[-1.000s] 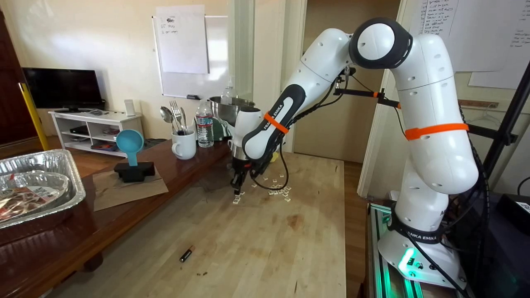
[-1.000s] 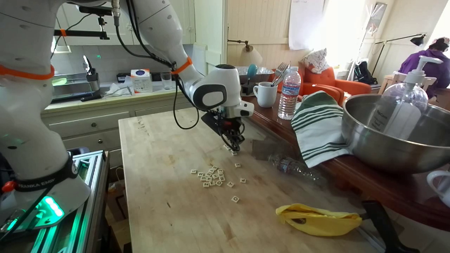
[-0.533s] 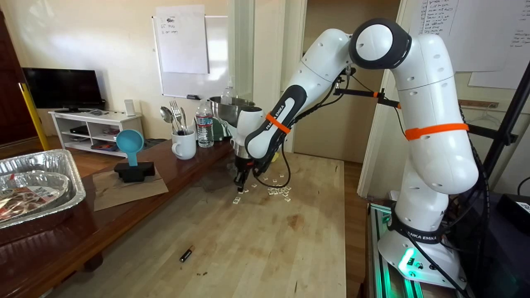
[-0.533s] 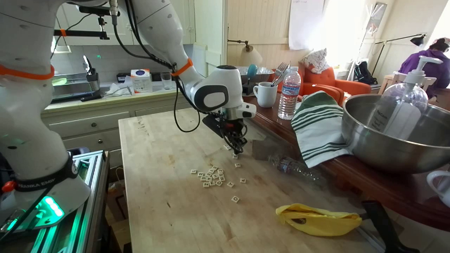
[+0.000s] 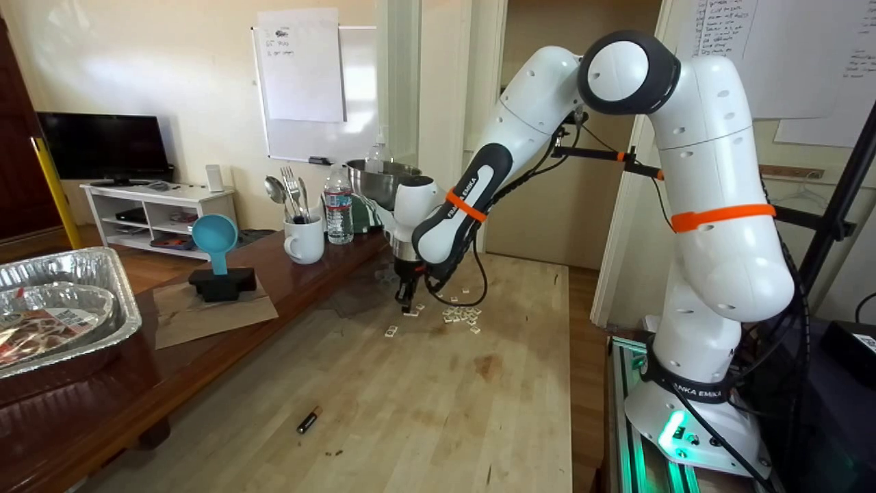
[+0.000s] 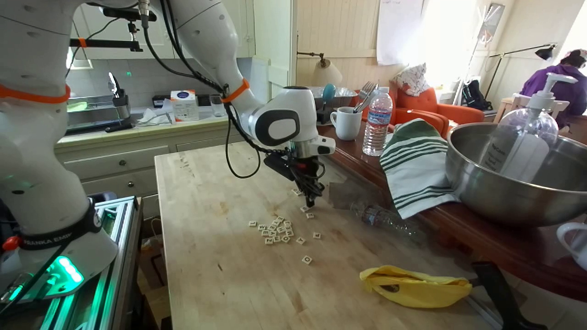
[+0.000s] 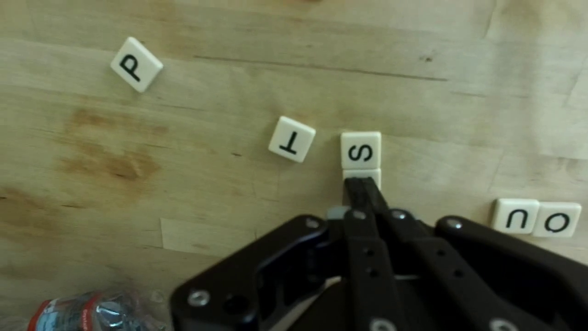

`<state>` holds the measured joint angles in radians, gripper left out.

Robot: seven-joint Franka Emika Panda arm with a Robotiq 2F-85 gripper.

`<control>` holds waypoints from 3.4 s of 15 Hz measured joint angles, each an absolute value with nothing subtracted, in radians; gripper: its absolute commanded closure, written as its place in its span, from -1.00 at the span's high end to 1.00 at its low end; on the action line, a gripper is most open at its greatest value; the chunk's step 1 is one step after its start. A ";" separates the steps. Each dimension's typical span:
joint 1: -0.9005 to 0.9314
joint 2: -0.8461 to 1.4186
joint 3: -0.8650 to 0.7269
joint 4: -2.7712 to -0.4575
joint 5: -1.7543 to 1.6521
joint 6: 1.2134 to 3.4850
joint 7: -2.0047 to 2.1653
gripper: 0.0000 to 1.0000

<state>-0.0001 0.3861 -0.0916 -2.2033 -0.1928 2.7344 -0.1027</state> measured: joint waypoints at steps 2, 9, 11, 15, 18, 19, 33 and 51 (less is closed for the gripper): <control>0.001 0.383 -0.104 -2.208 -0.205 2.734 -0.093 -1.00; -0.007 0.383 -0.133 -2.212 -0.212 2.734 -0.060 -1.00; -0.011 0.383 -0.134 -2.212 -0.211 2.734 -0.058 -1.00; -0.025 0.378 -0.130 -2.223 -0.196 2.750 -0.057 -1.00; -0.056 0.366 -0.109 -2.255 -0.134 2.800 -0.061 -1.00; -0.072 0.361 -0.095 -2.265 -0.102 2.813 -0.066 -1.00; -0.171 0.290 -0.020 -2.334 0.090 2.847 -0.108 -1.00; -0.148 0.364 -0.064 -2.272 0.024 2.847 -0.106 -1.00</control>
